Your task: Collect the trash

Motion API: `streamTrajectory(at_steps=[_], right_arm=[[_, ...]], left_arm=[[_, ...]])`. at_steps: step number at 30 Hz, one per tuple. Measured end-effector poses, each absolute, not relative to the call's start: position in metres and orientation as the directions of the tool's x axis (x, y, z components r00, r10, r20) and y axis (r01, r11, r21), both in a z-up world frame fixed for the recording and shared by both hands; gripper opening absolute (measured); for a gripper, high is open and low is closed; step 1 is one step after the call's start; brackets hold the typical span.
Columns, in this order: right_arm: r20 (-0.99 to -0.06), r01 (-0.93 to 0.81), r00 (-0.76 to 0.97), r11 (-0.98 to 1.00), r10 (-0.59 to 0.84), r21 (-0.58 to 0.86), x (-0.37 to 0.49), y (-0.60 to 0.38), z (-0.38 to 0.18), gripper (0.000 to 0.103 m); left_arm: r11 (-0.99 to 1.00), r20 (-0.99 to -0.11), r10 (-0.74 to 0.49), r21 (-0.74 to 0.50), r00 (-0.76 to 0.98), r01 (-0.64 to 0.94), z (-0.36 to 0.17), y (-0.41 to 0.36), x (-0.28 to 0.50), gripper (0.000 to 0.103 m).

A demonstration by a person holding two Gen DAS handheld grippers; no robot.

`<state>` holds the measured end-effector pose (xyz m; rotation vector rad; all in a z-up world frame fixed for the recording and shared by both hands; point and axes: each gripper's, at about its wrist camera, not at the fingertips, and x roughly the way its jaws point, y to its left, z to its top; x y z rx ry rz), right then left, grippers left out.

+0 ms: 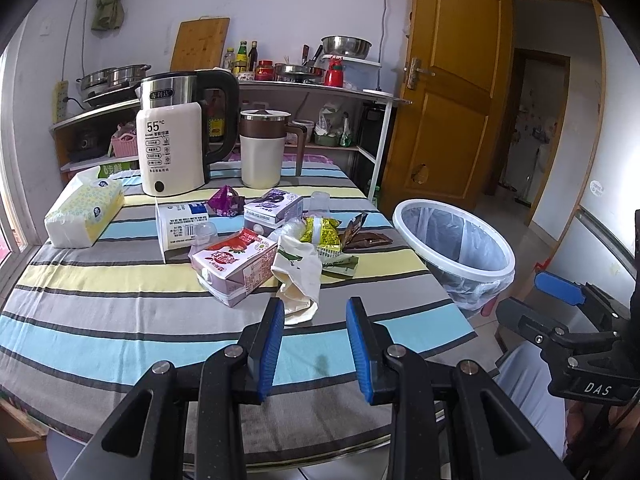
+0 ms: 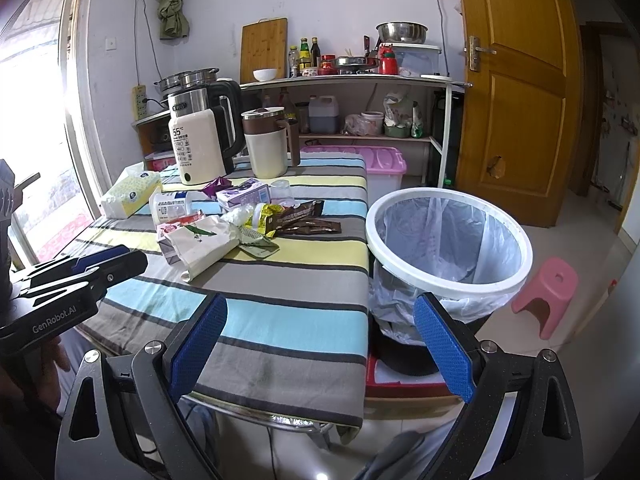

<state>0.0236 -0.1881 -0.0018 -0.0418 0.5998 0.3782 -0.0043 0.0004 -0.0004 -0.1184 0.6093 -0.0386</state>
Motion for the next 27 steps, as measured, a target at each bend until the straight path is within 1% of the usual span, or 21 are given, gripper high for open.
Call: streamTrajectory(at_steps=[15,27], right_arm=[[-0.558,-0.36,0.759,0.93,0.336,0.07,0.0235,-0.1883,-0.0013,0.095],[-0.557,-0.361,0.759,0.93,0.338,0.073,0.0245,-0.1875,-0.0022,0.095]], left_arm=[[0.992,-0.569,-0.086,-0.122,0.818,0.019,-0.0006,-0.0014,-0.0054,0.032],[0.995,-0.573,-0.07,-0.103,0.817,0.012,-0.0018,-0.0019,-0.0034,0.032]])
